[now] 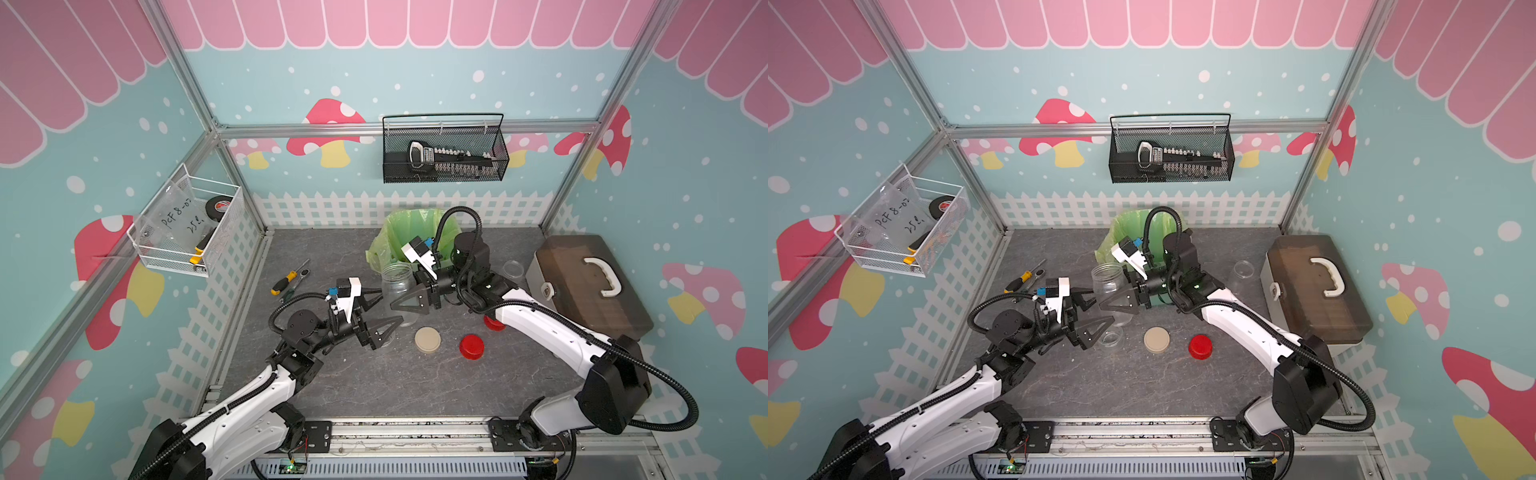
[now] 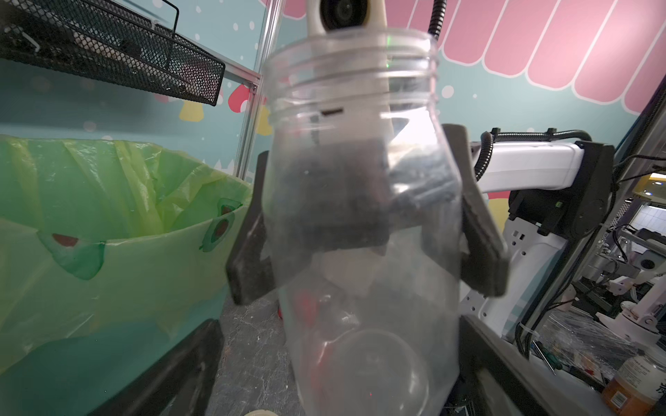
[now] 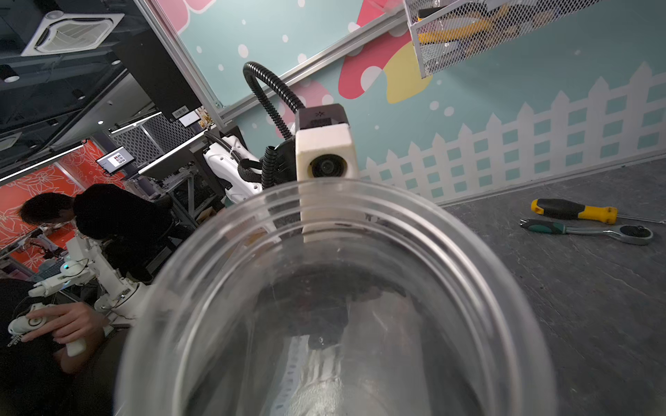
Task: Empty moldy peanuts from jars
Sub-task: Place the jar at the center of the board.
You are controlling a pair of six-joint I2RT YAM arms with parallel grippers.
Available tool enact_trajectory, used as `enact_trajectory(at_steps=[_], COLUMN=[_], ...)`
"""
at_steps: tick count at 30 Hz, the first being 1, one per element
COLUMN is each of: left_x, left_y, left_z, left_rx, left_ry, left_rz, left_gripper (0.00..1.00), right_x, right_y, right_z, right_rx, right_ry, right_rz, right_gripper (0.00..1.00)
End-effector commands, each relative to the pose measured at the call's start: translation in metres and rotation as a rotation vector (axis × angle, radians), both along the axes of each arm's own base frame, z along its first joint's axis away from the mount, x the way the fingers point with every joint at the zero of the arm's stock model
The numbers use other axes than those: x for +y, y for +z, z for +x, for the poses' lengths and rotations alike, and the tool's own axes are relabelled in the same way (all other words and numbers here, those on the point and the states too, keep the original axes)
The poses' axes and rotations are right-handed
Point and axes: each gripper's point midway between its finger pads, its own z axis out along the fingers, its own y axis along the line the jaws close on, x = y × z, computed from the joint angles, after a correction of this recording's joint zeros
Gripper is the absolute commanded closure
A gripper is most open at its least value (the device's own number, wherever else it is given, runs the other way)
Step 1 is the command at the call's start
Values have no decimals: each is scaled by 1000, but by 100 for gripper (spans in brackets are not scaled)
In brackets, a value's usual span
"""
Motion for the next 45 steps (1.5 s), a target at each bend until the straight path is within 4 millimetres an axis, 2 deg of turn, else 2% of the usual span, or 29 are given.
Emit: enact_trajectory(at_steps=[1,13,16,24,29,33,37,41,45], left_x=[0,-8,-9,-14,-15,-14,-11,-10,-11], left_y=[19,23,24,20,21,21,21,19,18], left_z=[-4,-15,-17,-20,-19,-18,-15,-13,-14], left_rx=[-32,-29,-33,-21,-16,-19,-24,-22,-18], left_ry=[-23,-129,-141,-184,-194,-181,-142,-125,-138], left_rz=[-32,-53,-54,-34,-38,-41,-35,-21,-17], left_gripper=[1,1,4,21,37,46,53,57,57], right_x=[5,13,16,23,23,23,24,25,25], right_y=[10,2,0,-3,-4,-5,-5,-4,-2], right_z=[-9,-24,-25,-27,-29,-28,-26,-24,-20], right_rx=[-56,-91,-79,-62,-55,-56,-48,-37,-33], right_ry=[50,115,127,157,165,161,147,144,132], right_rz=[26,10,5,0,-4,-7,-18,-23,-25], right_gripper=[78,77,77,77,77,68,52,44,39])
